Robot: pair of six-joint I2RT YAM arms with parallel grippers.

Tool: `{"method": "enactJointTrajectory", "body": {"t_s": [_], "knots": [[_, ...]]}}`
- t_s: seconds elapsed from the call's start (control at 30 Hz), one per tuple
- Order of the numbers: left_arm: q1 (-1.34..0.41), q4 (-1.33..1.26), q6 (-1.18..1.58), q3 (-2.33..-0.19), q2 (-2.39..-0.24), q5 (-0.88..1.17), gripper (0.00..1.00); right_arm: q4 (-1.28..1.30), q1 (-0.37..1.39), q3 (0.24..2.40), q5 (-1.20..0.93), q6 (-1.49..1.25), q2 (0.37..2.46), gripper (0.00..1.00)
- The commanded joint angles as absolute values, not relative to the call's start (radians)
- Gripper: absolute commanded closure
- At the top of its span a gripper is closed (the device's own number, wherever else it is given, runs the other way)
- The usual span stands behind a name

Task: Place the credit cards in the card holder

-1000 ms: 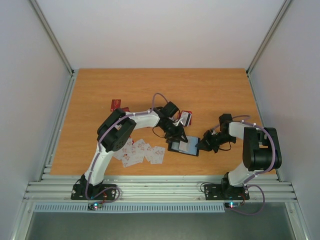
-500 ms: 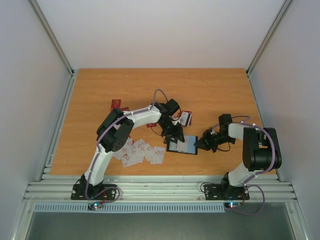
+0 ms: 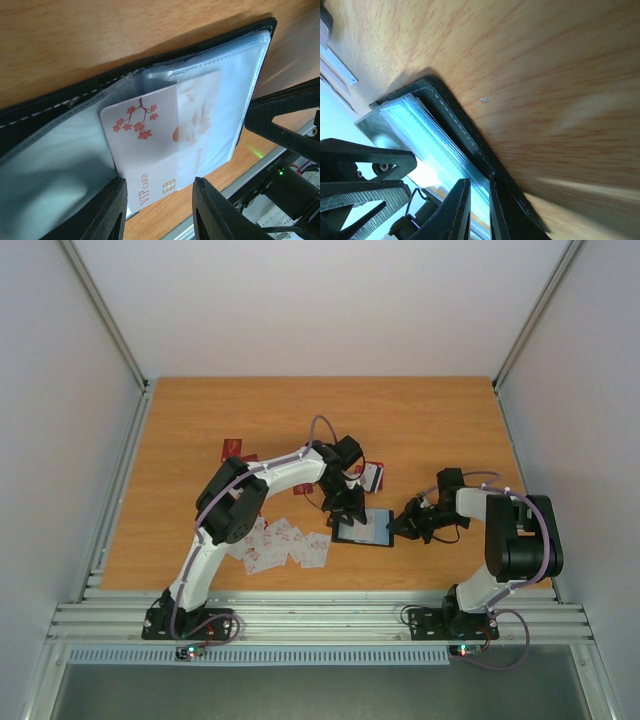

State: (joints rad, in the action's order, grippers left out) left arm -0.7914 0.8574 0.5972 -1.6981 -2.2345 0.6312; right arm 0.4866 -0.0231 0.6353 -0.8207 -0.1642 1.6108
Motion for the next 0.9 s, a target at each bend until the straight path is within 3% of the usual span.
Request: {"method": "enactJointTrajectory", "body": {"t_s": [0.0,0.87], "knots": [[-0.807,0.892,0.607,-1.736,-2.278,0.617,0.62,0.441,-0.015,0.607,-0.768,-0.190,1.654,0.87],[-0.817,0.897,0.626,-1.705,-2.240,0.480,0.62,0.456,-0.015,0.612,-0.780,-0.161,1.666,0.87]]}}
